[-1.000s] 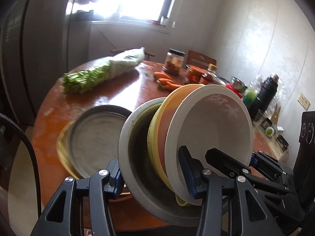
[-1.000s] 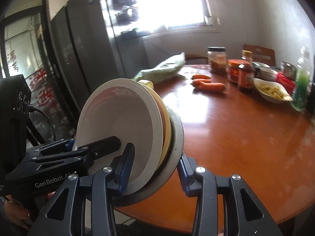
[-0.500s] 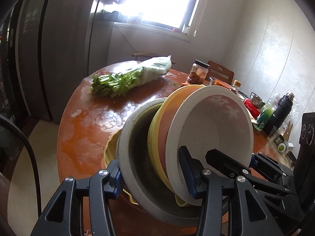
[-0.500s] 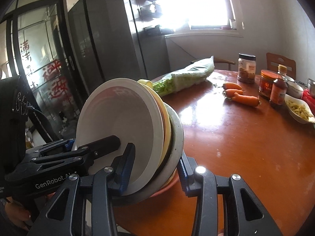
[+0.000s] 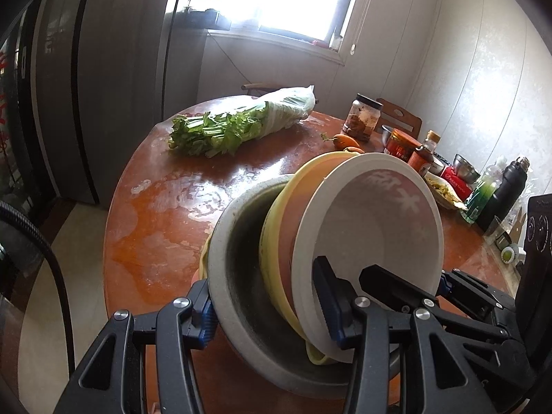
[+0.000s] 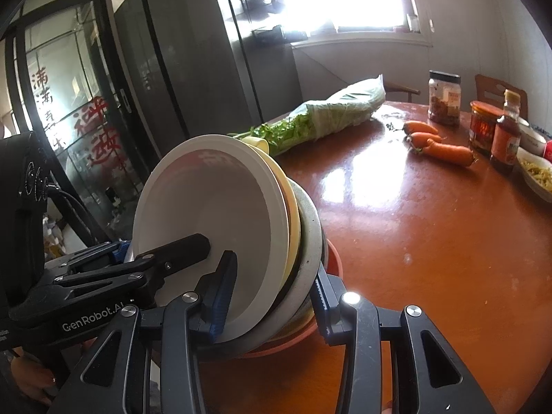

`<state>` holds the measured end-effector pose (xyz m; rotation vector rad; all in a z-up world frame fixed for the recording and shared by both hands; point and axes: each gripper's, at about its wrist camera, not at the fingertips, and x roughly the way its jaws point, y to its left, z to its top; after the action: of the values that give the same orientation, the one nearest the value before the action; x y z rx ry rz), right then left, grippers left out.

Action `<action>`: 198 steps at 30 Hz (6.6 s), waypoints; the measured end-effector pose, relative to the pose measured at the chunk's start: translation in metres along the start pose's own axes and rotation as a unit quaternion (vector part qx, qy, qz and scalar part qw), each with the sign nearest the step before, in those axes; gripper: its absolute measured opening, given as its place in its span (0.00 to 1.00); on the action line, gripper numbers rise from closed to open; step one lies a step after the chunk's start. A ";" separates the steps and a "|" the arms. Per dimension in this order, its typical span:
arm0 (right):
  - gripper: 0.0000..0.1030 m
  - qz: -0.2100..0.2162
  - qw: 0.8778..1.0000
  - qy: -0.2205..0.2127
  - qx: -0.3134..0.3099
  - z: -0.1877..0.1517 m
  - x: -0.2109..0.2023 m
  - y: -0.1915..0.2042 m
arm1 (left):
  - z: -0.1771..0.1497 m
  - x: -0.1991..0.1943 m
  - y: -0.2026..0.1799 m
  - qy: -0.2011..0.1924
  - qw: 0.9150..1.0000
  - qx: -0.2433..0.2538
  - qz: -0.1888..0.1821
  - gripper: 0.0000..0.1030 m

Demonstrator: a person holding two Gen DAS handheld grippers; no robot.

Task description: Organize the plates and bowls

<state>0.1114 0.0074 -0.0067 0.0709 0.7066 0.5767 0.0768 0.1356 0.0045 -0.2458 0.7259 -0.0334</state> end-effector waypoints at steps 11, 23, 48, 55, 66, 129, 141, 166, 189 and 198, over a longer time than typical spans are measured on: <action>0.42 0.011 1.000 0.003 0.011 -0.005 0.009 -0.005 | -0.002 0.007 0.002 0.001 1.000 0.000 0.017 0.48; 0.42 0.006 1.000 0.000 0.011 -0.006 0.010 -0.005 | -0.005 0.004 -0.001 -0.013 1.000 0.008 0.020 0.48; 0.52 -0.014 1.000 -0.010 -0.005 -0.008 0.004 -0.002 | -0.005 -0.002 0.005 -0.013 0.999 0.003 0.029 0.52; 0.57 -0.023 0.999 -0.023 0.002 -0.007 -0.004 -0.006 | -0.004 -0.004 0.010 -0.018 0.999 -0.002 0.034 0.56; 0.71 -0.024 0.999 -0.019 0.023 -0.007 -0.006 -0.012 | -0.001 -0.010 0.019 -0.034 0.998 -0.013 0.044 0.74; 0.68 -0.061 0.988 -0.043 0.132 -0.044 -0.068 -0.154 | 0.009 0.100 -0.153 0.061 0.989 0.131 -0.007 0.74; 0.68 -0.092 0.984 -0.050 0.143 -0.043 -0.078 -0.168 | 0.009 0.108 -0.168 0.060 0.989 0.132 -0.009 0.75; 0.69 -0.125 0.981 -0.085 0.125 -0.037 -0.105 -0.149 | 0.010 0.069 -0.153 0.012 0.992 0.124 -0.009 0.75; 0.75 -0.165 0.977 -0.111 0.073 -0.048 -0.143 -0.100 | -0.008 -0.005 -0.126 -0.045 0.994 0.097 0.009 0.82; 0.76 -0.168 0.976 -0.127 0.057 -0.050 -0.152 -0.087 | -0.017 -0.018 -0.121 -0.055 0.994 0.095 0.018 0.84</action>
<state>0.0283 -0.1517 0.0237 0.1273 0.4863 0.1970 0.0588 0.0169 0.0318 -0.0524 0.6135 -0.0529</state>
